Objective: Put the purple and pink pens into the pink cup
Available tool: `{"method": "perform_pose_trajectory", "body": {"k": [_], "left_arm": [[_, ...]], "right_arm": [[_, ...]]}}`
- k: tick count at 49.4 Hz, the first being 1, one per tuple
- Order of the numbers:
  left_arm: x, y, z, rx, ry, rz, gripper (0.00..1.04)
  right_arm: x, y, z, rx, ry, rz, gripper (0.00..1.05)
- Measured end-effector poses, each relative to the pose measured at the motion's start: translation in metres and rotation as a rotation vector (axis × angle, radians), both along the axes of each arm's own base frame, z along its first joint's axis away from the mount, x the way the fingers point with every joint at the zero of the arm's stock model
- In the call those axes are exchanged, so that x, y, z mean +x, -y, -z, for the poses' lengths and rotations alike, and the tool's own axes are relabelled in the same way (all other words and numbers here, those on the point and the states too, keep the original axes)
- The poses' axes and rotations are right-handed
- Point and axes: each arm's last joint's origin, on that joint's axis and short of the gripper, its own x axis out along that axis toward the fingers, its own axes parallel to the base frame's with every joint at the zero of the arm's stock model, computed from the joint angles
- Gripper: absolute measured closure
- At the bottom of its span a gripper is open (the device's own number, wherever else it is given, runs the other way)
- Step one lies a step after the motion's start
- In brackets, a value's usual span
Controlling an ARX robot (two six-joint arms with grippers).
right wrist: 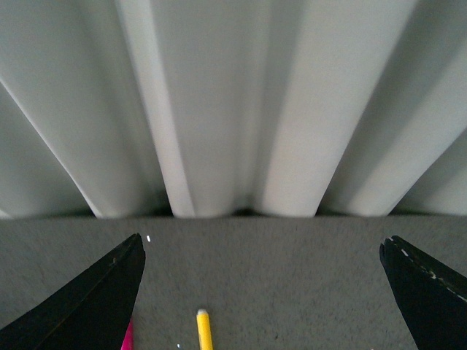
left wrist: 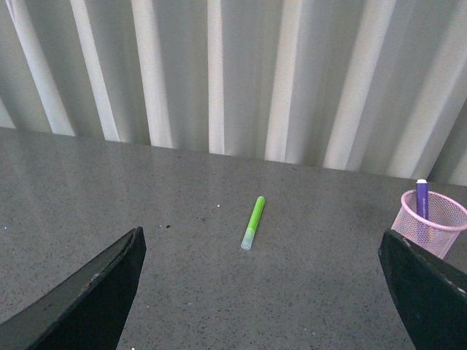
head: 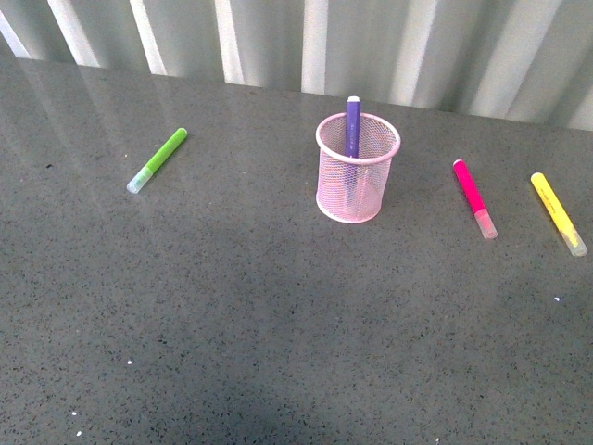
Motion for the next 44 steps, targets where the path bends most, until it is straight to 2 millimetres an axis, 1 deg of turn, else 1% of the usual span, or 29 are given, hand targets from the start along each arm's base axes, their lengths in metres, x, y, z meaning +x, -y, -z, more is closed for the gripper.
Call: {"method": "perform_pose_trajectory", "body": {"k": [1, 3, 5, 8, 12, 15, 19, 23, 25, 29, 32, 36, 44], "left_arm": [[0.000, 0.000, 0.000, 0.000, 0.000, 0.000, 0.07], [0.000, 0.000, 0.000, 0.000, 0.000, 0.000, 0.07], [0.000, 0.000, 0.000, 0.000, 0.000, 0.000, 0.07], [0.000, 0.000, 0.000, 0.000, 0.000, 0.000, 0.07], [0.000, 0.000, 0.000, 0.000, 0.000, 0.000, 0.07], [0.000, 0.000, 0.000, 0.000, 0.000, 0.000, 0.07], [0.000, 0.000, 0.000, 0.000, 0.001, 0.000, 0.07], [0.000, 0.000, 0.000, 0.000, 0.001, 0.000, 0.07], [0.000, 0.000, 0.000, 0.000, 0.001, 0.000, 0.07], [0.000, 0.000, 0.000, 0.000, 0.001, 0.000, 0.07], [0.000, 0.000, 0.000, 0.000, 0.001, 0.000, 0.07], [0.000, 0.000, 0.000, 0.000, 0.001, 0.000, 0.07], [0.000, 0.000, 0.000, 0.000, 0.001, 0.000, 0.07]], "right_arm": [[0.019, -0.001, 0.008, -0.015, -0.076, -0.004, 0.07], [0.046, -0.006, 0.021, -0.045, -0.196, -0.027, 0.07], [0.067, -0.010, 0.034, -0.074, -0.301, -0.048, 0.07], [0.083, -0.023, 0.051, -0.118, -0.415, -0.102, 0.07], [0.088, -0.038, 0.071, -0.141, -0.502, -0.175, 0.07], [0.088, -0.055, 0.090, -0.128, -0.560, -0.250, 0.07], [0.088, -0.069, 0.099, -0.096, -0.567, -0.279, 0.07], [0.088, -0.081, 0.109, 0.011, -0.553, -0.282, 0.07], [0.089, -0.084, 0.112, 0.066, -0.544, -0.278, 0.07], [0.089, -0.084, 0.118, 0.141, -0.541, -0.249, 0.07], [0.089, -0.081, 0.125, 0.193, -0.545, -0.212, 0.07], [0.090, -0.072, 0.138, 0.247, -0.564, -0.147, 0.07], [0.091, -0.059, 0.155, 0.296, -0.602, -0.091, 0.07]]}}
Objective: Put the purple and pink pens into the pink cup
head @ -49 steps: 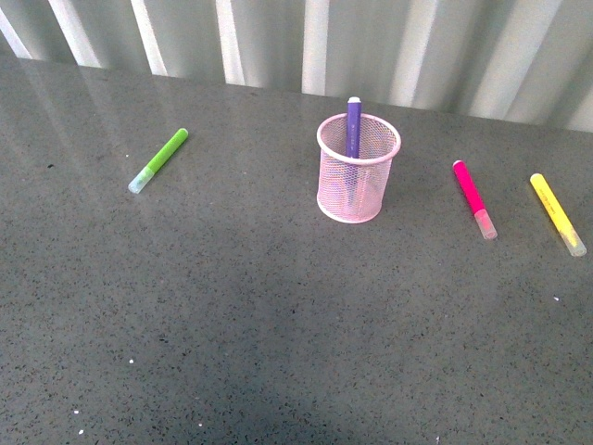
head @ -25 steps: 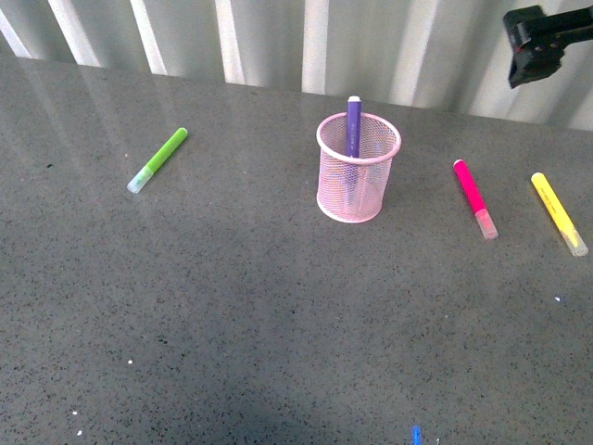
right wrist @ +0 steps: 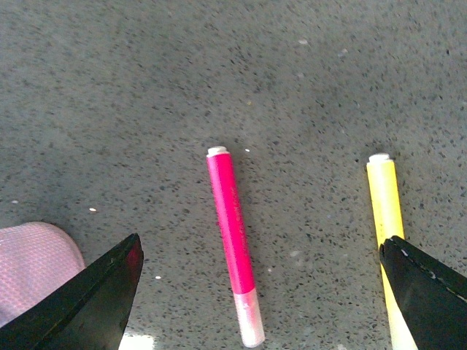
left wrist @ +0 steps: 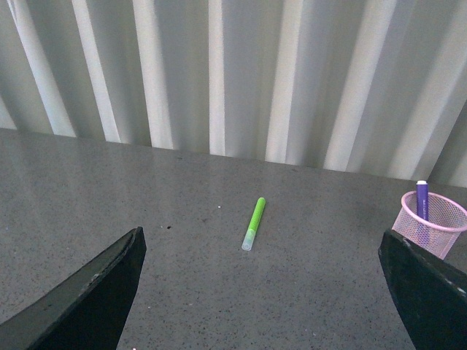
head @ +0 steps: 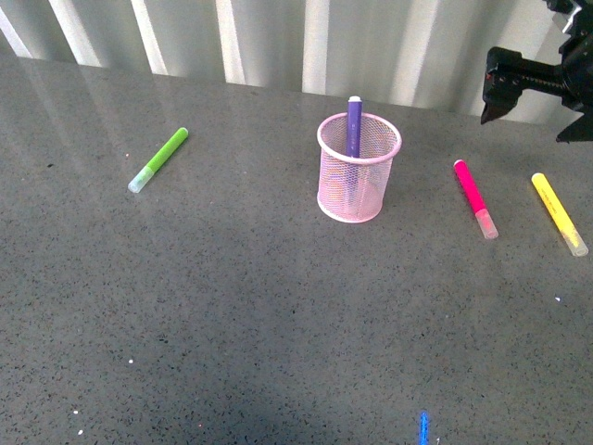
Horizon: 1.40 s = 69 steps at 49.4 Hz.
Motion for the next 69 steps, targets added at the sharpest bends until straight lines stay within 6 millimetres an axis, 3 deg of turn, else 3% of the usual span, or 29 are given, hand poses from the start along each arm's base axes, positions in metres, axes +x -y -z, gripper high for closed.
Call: {"method": "perform_pose_trajectory", "body": {"k": [19, 44, 59, 61, 69], "left_arm": [[0.000, 0.000, 0.000, 0.000, 0.000, 0.000, 0.07], [0.000, 0.000, 0.000, 0.000, 0.000, 0.000, 0.07], [0.000, 0.000, 0.000, 0.000, 0.000, 0.000, 0.07], [0.000, 0.000, 0.000, 0.000, 0.000, 0.000, 0.07], [0.000, 0.000, 0.000, 0.000, 0.000, 0.000, 0.07]], "right_arm": [[0.006, 0.007, 0.041, 0.016, -0.115, 0.016, 0.07], [0.032, -0.003, 0.054, 0.030, -0.122, -0.002, 0.07], [0.031, -0.017, 0.067, 0.033, -0.121, -0.034, 0.07], [0.031, -0.017, 0.067, 0.032, -0.122, -0.032, 0.11], [0.031, -0.012, 0.071, 0.032, -0.124, -0.023, 0.42]]}}
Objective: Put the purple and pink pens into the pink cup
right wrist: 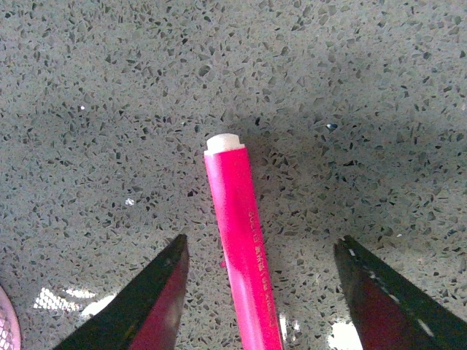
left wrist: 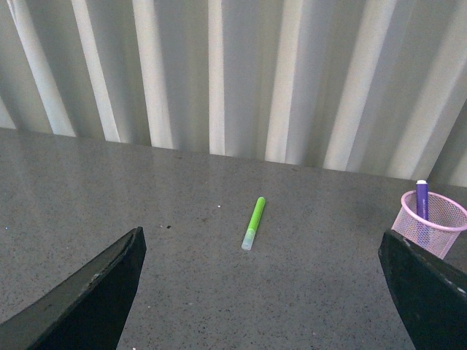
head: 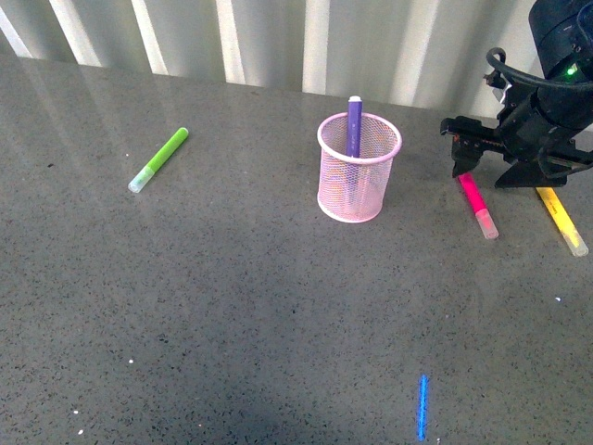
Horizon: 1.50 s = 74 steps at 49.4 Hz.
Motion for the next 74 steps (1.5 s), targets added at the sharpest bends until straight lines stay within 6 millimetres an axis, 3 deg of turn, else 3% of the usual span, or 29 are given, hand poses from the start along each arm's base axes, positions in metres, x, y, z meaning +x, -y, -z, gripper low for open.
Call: {"method": "perform_pose_trajectory", "body": {"k": [12, 15, 33, 45, 52, 58, 63, 68, 71, 74], "left_arm": [[0.000, 0.000, 0.000, 0.000, 0.000, 0.000, 0.07], [0.000, 0.000, 0.000, 0.000, 0.000, 0.000, 0.07], [0.000, 0.000, 0.000, 0.000, 0.000, 0.000, 0.07], [0.000, 0.000, 0.000, 0.000, 0.000, 0.000, 0.07], [0.000, 0.000, 0.000, 0.000, 0.000, 0.000, 0.07], [0.000, 0.000, 0.000, 0.000, 0.000, 0.000, 0.07], [0.000, 0.000, 0.000, 0.000, 0.000, 0.000, 0.07], [0.000, 0.000, 0.000, 0.000, 0.000, 0.000, 0.07], [0.000, 0.000, 0.000, 0.000, 0.000, 0.000, 0.07], [0.000, 0.000, 0.000, 0.000, 0.000, 0.000, 0.07]], "right_arm": [[0.000, 0.004, 0.008, 0.002, -0.009, 0.008, 0.87], [0.001, 0.004, 0.008, 0.003, -0.004, 0.007, 0.93], [0.000, 0.005, 0.010, -0.002, 0.012, 0.010, 0.94], [0.005, 0.007, 0.001, 0.001, 0.097, 0.023, 0.94], [0.008, 0.009, -0.036, 0.007, 0.294, 0.020, 0.94], [0.004, 0.008, -0.086, 0.038, 0.507, -0.011, 0.94], [-0.007, 0.001, -0.135, 0.068, 0.713, -0.074, 0.94], [-0.033, -0.023, -0.186, 0.123, 0.962, -0.234, 0.94], [-0.044, -0.042, -0.192, 0.152, 1.030, -0.339, 0.94], [-0.051, -0.060, -0.184, 0.176, 1.041, -0.428, 0.94]]}}
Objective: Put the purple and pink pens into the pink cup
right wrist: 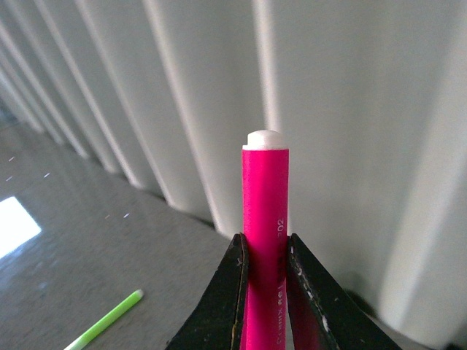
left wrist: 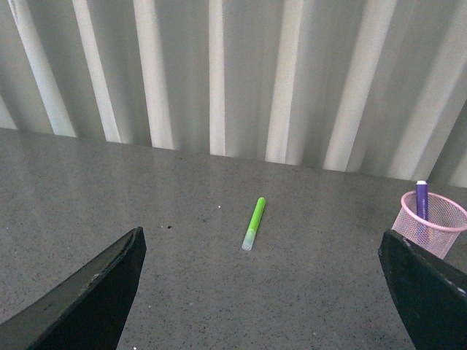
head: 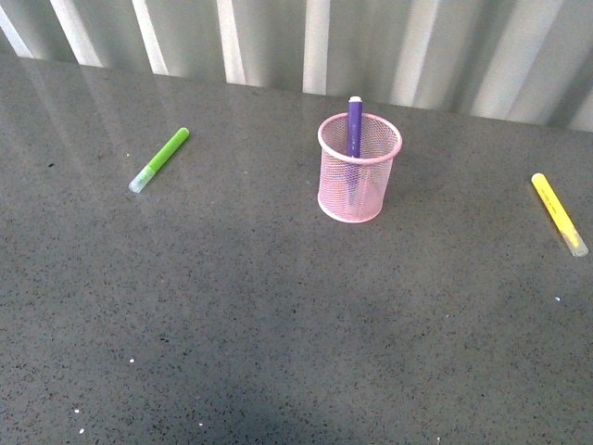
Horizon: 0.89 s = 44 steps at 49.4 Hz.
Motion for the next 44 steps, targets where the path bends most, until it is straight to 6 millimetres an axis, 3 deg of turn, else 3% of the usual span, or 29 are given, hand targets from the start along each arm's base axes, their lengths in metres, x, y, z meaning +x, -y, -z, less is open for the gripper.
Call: {"method": "perform_pose_trajectory", "body": {"k": [5, 9, 21, 35, 44], "left_arm": [[0.000, 0.000, 0.000, 0.000, 0.000, 0.000, 0.07], [0.000, 0.000, 0.000, 0.000, 0.000, 0.000, 0.07], [0.000, 0.000, 0.000, 0.000, 0.000, 0.000, 0.07], [0.000, 0.000, 0.000, 0.000, 0.001, 0.000, 0.07], [0.000, 0.000, 0.000, 0.000, 0.001, 0.000, 0.07]], "right_arm": [[-0.005, -0.029, 0.037, -0.041, -0.046, -0.116, 0.94], [-0.005, -0.041, 0.056, -0.054, -0.070, -0.148, 0.94], [-0.019, -0.061, 0.076, -0.046, -0.079, -0.187, 0.94], [-0.012, -0.055, 0.104, -0.051, -0.134, -0.167, 0.94], [-0.009, -0.043, 0.106, -0.047, -0.141, -0.136, 0.94]]}}
